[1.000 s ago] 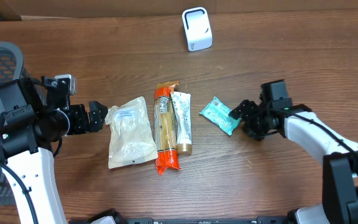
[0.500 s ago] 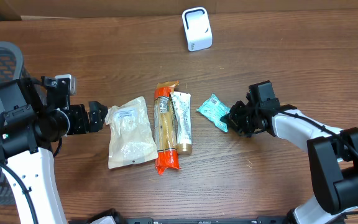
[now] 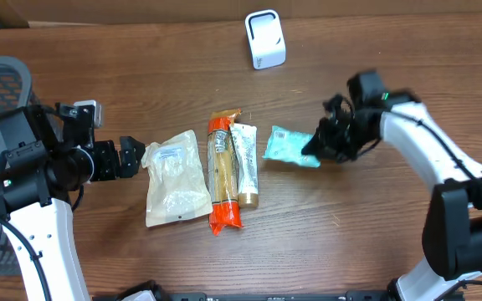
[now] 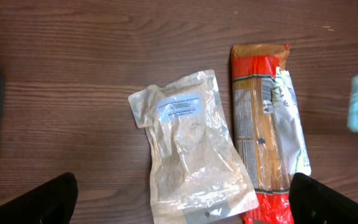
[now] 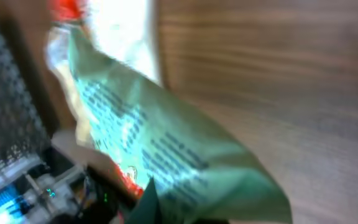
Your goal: Scan the item barcode
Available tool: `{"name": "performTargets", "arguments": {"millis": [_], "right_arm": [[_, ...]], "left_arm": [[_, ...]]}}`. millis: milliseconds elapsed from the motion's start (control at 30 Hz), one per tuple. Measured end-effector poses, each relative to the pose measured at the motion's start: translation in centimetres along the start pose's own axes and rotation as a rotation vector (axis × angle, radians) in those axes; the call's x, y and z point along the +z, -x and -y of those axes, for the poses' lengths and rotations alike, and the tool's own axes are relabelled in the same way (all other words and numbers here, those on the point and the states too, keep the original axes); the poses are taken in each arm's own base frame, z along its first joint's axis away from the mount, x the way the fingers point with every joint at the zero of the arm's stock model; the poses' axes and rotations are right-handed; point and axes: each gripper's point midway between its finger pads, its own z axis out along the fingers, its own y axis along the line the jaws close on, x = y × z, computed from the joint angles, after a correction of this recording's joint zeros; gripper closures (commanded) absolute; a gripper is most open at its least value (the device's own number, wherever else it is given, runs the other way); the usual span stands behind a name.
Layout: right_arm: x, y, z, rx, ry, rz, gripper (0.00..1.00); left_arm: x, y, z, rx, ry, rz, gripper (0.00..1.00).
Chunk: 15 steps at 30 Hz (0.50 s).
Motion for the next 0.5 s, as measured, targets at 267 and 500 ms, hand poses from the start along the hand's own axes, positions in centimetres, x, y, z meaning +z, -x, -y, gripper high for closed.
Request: {"name": "performTargets", "arguments": {"millis": [267,500], "right_arm": [[-4.5,-0.6,-6.0,-0.392,0.006,0.006,0.96],[-4.5,-0.3,-5.8,-0.401,-0.013,0.013,0.96]], "left_arm": [[0.0,0.0,0.0,0.000,0.000,0.000,0.00],[0.0,0.0,0.0,0.000,0.000,0.000,0.00]]}}
